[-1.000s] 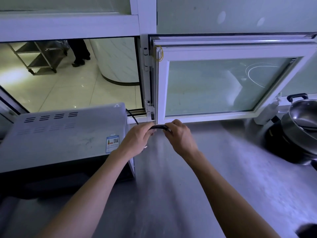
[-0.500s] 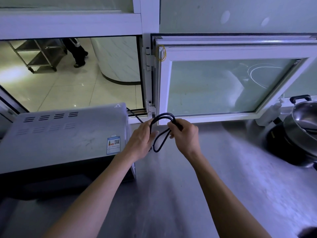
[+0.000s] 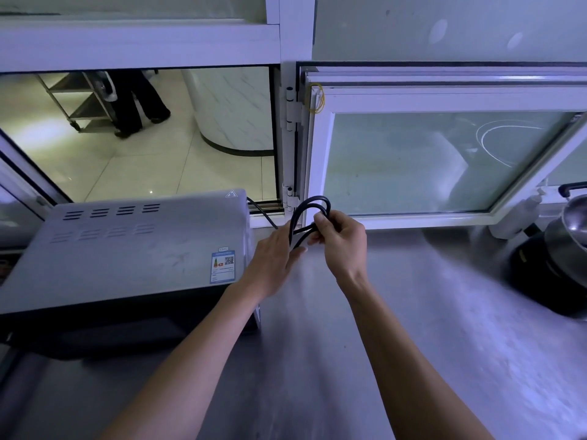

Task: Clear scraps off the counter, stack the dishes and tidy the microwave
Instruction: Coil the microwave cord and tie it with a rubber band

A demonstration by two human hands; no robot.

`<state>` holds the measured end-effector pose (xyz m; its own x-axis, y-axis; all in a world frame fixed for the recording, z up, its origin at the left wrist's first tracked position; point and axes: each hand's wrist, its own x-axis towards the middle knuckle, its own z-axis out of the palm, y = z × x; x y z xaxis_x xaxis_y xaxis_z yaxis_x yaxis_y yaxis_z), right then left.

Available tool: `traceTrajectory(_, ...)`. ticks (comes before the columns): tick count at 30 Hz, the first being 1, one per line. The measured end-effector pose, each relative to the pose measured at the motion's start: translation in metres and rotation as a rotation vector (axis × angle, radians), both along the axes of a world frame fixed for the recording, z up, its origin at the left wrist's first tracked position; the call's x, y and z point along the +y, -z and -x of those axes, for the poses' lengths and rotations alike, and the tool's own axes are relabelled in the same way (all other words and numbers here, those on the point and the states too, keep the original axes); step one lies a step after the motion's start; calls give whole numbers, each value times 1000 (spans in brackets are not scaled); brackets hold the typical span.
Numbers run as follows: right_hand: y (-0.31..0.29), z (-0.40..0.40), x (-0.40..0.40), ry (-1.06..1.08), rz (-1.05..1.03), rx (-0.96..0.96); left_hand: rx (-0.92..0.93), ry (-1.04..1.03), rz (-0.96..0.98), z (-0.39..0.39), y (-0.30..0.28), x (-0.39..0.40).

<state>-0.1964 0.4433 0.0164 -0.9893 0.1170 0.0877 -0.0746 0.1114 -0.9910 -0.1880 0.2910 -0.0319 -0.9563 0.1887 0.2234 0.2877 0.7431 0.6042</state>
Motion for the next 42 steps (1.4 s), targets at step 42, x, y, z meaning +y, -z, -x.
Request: traceTrajectory(42, 20, 45, 0, -39, -400, 165, -376, -51, -116, 19, -16, -14)
